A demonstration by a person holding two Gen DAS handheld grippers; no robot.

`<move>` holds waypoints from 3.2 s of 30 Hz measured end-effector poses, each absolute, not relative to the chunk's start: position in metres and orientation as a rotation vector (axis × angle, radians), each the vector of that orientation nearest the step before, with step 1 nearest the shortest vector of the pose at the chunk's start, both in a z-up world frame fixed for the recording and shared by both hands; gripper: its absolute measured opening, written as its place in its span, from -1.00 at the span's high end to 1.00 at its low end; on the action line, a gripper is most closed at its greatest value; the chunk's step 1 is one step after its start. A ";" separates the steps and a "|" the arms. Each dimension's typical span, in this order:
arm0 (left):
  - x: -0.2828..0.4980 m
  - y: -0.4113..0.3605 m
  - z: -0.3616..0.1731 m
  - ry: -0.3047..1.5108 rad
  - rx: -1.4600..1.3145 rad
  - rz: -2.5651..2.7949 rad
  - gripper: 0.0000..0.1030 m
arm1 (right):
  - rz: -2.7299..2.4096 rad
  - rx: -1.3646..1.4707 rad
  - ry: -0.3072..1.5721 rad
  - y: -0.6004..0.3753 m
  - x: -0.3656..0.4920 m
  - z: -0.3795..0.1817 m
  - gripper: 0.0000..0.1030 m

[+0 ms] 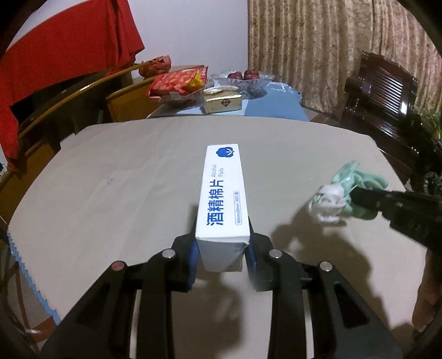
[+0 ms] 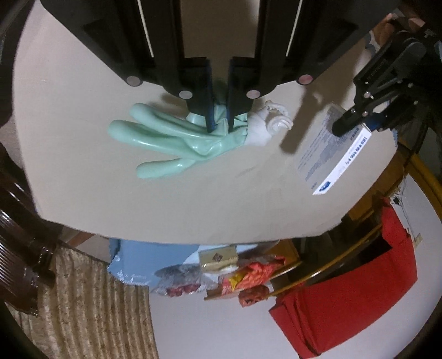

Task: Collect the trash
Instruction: 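Carry the white box and mint glove over the black bin and lower them in, then open both tools to drop the box and glove into the bin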

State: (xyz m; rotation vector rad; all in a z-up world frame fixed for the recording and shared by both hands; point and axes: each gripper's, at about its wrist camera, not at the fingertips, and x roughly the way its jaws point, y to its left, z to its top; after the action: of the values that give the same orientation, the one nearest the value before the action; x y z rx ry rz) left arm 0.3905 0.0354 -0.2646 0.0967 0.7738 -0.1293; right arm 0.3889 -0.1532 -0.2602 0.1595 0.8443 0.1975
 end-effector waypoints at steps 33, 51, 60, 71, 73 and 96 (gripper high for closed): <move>0.253 -0.183 -0.164 0.713 0.114 -0.368 0.46 | -0.095 0.175 0.686 -0.370 0.211 -0.142 0.84; 0.242 -0.308 -0.173 0.767 0.155 -0.451 0.46 | -0.214 0.215 0.703 -0.488 0.174 -0.167 0.83; 0.246 -0.373 -0.196 0.808 0.190 -0.482 0.46 | -0.236 0.257 0.731 -0.543 0.178 -0.195 0.83; 0.258 -0.439 -0.240 0.848 0.257 -0.559 0.38 | -0.258 0.294 0.842 -0.597 0.195 -0.247 0.64; 0.261 -0.446 -0.252 0.864 0.277 -0.576 0.13 | -0.262 0.305 0.871 -0.602 0.199 -0.257 0.53; 0.246 -0.386 -0.242 0.850 0.272 -0.542 -0.68 | -0.375 0.387 0.817 -0.570 0.131 -0.246 -0.26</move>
State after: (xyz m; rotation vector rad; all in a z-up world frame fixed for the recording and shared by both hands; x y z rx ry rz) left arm 0.2463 -0.3864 -0.2417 0.2715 0.8502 -0.5415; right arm 0.1307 -0.5697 -0.2461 0.3868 0.8170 -0.3753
